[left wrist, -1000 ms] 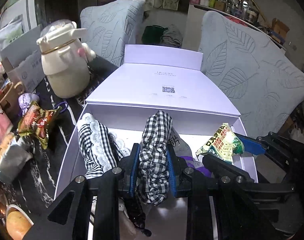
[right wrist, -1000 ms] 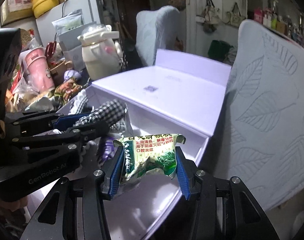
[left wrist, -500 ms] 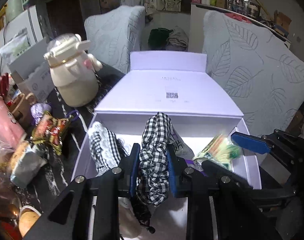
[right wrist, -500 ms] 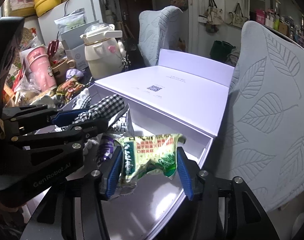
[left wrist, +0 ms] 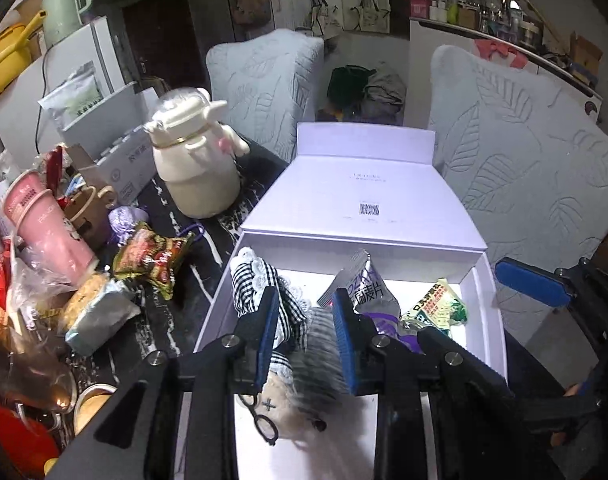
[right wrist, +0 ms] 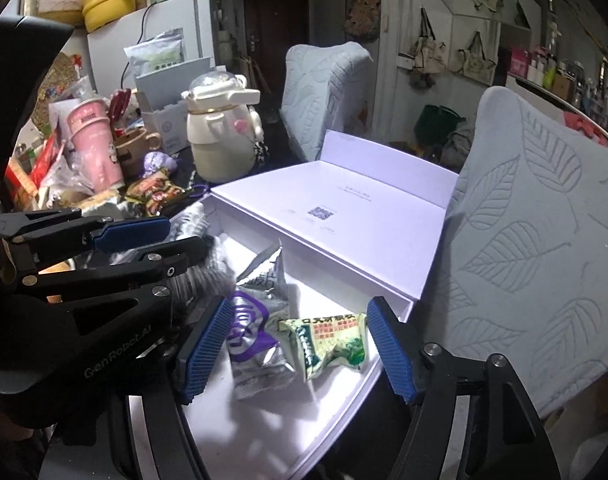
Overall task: Organize soft objects
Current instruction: 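Withdraw both tools from the box back over the table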
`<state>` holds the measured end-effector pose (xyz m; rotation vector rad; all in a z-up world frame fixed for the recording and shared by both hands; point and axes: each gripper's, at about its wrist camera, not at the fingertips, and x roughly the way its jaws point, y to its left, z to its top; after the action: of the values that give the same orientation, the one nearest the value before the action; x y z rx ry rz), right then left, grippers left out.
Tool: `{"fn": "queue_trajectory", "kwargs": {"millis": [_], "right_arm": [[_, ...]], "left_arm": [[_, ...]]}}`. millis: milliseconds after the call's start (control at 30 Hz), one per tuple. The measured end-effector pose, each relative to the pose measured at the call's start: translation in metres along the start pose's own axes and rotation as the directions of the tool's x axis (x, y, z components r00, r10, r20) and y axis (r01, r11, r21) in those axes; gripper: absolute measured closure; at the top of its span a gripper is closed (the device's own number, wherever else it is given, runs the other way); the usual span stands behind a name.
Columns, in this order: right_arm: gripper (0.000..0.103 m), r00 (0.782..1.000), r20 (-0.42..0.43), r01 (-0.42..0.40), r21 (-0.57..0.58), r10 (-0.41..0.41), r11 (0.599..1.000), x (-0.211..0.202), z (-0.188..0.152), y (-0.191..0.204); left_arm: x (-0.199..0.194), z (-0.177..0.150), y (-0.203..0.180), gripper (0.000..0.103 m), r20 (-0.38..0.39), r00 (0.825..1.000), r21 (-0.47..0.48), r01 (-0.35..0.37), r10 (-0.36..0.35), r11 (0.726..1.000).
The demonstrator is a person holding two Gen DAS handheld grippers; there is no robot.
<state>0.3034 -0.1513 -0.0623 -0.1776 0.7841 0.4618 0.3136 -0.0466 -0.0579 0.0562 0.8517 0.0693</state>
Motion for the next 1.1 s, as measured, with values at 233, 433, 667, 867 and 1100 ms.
{"fn": "queue_trajectory", "kwargs": {"millis": [233,433,667,867,1100], "right_arm": [[0.026,0.999,0.043,0.032,0.011,-0.033,0.999,-0.036,0.006,0.003],[0.024,0.994,0.098,0.056,0.008,-0.056,0.998,-0.074,0.013,0.008],[0.02,0.98,0.186,0.066,0.027,-0.07,0.997,-0.121,0.019,0.014],[0.017,0.967,0.242,0.083,0.014,-0.084,0.996,-0.157,0.019,0.022],[0.014,0.952,0.291,0.098,-0.009,-0.091,0.995,-0.19,0.007,0.034]], "left_arm": [[-0.038,0.004,0.007,0.076,0.049,0.999,-0.016,-0.008,0.009,1.0],[-0.075,0.008,0.01,0.075,0.102,0.995,-0.013,-0.021,0.022,1.0],[-0.118,0.005,0.013,0.075,0.16,0.987,-0.013,-0.02,0.022,1.0],[-0.155,0.002,0.018,0.073,0.221,0.975,-0.025,-0.017,0.022,1.0],[-0.197,-0.014,0.023,0.021,0.311,0.948,-0.041,-0.054,0.064,0.998]]}}
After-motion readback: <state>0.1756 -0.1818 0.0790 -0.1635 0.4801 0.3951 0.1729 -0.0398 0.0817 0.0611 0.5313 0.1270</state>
